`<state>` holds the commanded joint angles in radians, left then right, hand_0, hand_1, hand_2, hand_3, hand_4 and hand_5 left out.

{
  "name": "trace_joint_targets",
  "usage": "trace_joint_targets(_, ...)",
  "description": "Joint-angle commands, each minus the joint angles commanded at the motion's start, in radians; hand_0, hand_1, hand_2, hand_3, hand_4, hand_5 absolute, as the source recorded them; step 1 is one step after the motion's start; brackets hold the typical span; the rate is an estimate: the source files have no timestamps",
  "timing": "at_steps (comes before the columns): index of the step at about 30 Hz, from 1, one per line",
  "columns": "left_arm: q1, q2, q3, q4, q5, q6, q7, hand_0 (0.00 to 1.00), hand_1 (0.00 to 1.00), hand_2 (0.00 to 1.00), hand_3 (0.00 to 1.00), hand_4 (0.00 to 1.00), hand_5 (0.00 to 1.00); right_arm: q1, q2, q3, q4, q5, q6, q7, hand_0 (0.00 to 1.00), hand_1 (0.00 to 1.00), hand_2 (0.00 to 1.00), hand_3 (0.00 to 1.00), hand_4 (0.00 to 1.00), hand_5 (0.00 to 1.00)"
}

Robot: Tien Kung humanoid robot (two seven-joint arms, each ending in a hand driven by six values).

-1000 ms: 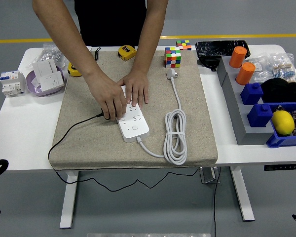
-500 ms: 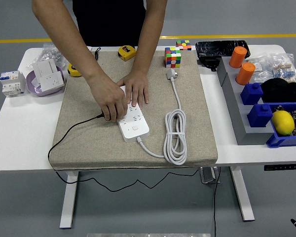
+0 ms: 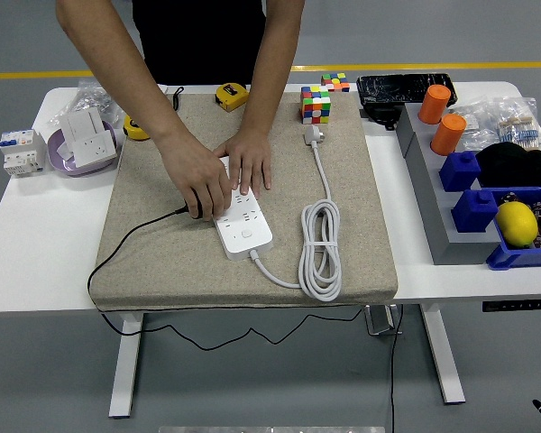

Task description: Pick up the plug,place it near the board,insert it into the board,press the button

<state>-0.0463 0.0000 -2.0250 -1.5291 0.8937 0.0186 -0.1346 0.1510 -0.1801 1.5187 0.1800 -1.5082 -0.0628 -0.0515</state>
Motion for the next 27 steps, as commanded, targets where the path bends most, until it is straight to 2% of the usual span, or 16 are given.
trace_joint_targets(1, -0.001, 0.000, 0.002, -0.001, 0.015, 0.000, 0.005, 0.998, 0.998, 0.986, 0.955, 0.998, 0.998, 0.000, -0.001, 0.001, 0.000, 0.000, 0.000, 0.000, 0.998, 0.833, 0.737, 0.746, 0.998, 0.874)
trace_joint_targets(2, -0.002, 0.000, 0.003, -0.001, 0.032, 0.000, 0.011, 0.998, 0.998, 0.946, 0.955, 0.998, 0.998, 0.001, -0.001, 0.003, 0.000, -0.001, 0.000, -0.001, 0.998, 0.833, 0.737, 0.746, 0.998, 0.874)
trace_joint_targets(5, -0.006, 0.000, 0.004, -0.001, 0.110, 0.003, 0.040, 0.998, 0.998, 0.946, 0.955, 0.998, 0.998, 0.001, -0.004, 0.008, 0.000, -0.003, -0.002, -0.002, 0.998, 0.833, 0.737, 0.746, 0.998, 0.874)
trace_joint_targets(7, -0.002, 0.000, 0.008, -0.005, 0.186, 0.004, 0.081, 0.998, 0.998, 0.946, 0.955, 0.998, 0.998, 0.003, -0.006, 0.008, 0.000, -0.002, -0.003, -0.001, 0.998, 0.833, 0.737, 0.746, 0.998, 0.874)
trace_joint_targets(8, -0.001, 0.002, 0.011, -0.006, 0.225, 0.002, 0.104, 0.998, 0.988, 0.916, 0.923, 0.998, 0.831, 0.003, -0.006, 0.009, 0.000, -0.001, -0.003, -0.001, 0.998, 0.833, 0.737, 0.746, 0.998, 0.876)
trace_joint_targets(13, -0.002, 0.044, 0.065, 0.001, 0.433, -0.022, 0.206, 0.998, 0.988, 0.916, 0.923, 0.998, 0.831, 0.003, -0.006, 0.012, 0.000, 0.000, -0.004, -0.001, 0.998, 0.833, 0.737, 0.746, 0.998, 0.876)
trace_joint_targets(14, -0.005, 0.055, 0.077, 0.002, 0.485, -0.028, 0.226, 0.983, 0.981, 0.921, 0.932, 0.998, 0.655, 0.004, -0.006, 0.011, 0.000, 0.001, -0.004, -0.001, 0.998, 0.833, 0.737, 0.746, 0.998, 0.877)
trace_joint_targets(18, -0.012, 0.074, 0.104, -0.004, 0.641, -0.037, 0.266, 0.983, 0.981, 0.921, 0.932, 0.998, 0.655, 0.005, -0.006, 0.010, 0.000, 0.004, -0.004, 0.000, 0.998, 0.833, 0.737, 0.746, 0.998, 0.877)
trace_joint_targets(19, -0.014, 0.085, 0.118, -0.005, 0.686, -0.042, 0.278, 0.983, 0.981, 0.921, 0.932, 0.998, 0.655, 0.005, -0.006, 0.010, 0.000, 0.004, -0.004, 0.000, 0.998, 0.833, 0.737, 0.746, 0.998, 0.877)
trace_joint_targets(20, -0.017, 0.099, 0.137, -0.004, 0.738, -0.051, 0.290, 0.998, 0.998, 0.979, 0.962, 0.998, 0.568, 0.005, -0.006, 0.010, 0.000, 0.005, -0.005, 0.000, 0.998, 0.834, 0.737, 0.747, 0.998, 0.877)
trace_joint_targets(24, -0.038, 0.172, 0.248, 0.011, 0.894, -0.097, 0.320, 0.998, 0.998, 0.979, 0.962, 0.998, 0.568, 0.008, -0.010, 0.013, 0.000, 0.004, -0.005, -0.003, 0.998, 0.834, 0.737, 0.747, 0.998, 0.877)
trace_joint_targets(25, -0.051, 0.191, 0.285, 0.020, 0.940, -0.103, 0.324, 0.998, 0.998, 0.979, 0.962, 0.998, 0.568, 0.009, -0.011, 0.011, 0.000, 0.006, -0.006, -0.002, 0.998, 0.834, 0.737, 0.747, 0.998, 0.877)
trace_joint_targets(26, -0.067, 0.206, 0.322, 0.028, 0.978, -0.108, 0.326, 0.998, 0.998, 0.996, 0.959, 0.998, 0.484, 0.010, -0.011, 0.009, 0.000, 0.007, -0.005, -0.002, 0.998, 0.833, 0.736, 0.747, 0.998, 0.879)
trace_joint_targets(27, -0.088, 0.221, 0.365, 0.039, 1.024, -0.111, 0.329, 0.998, 0.998, 0.996, 0.959, 0.998, 0.484, 0.011, -0.011, 0.008, 0.000, 0.008, -0.005, -0.002, 0.998, 0.833, 0.736, 0.747, 0.998, 0.879)
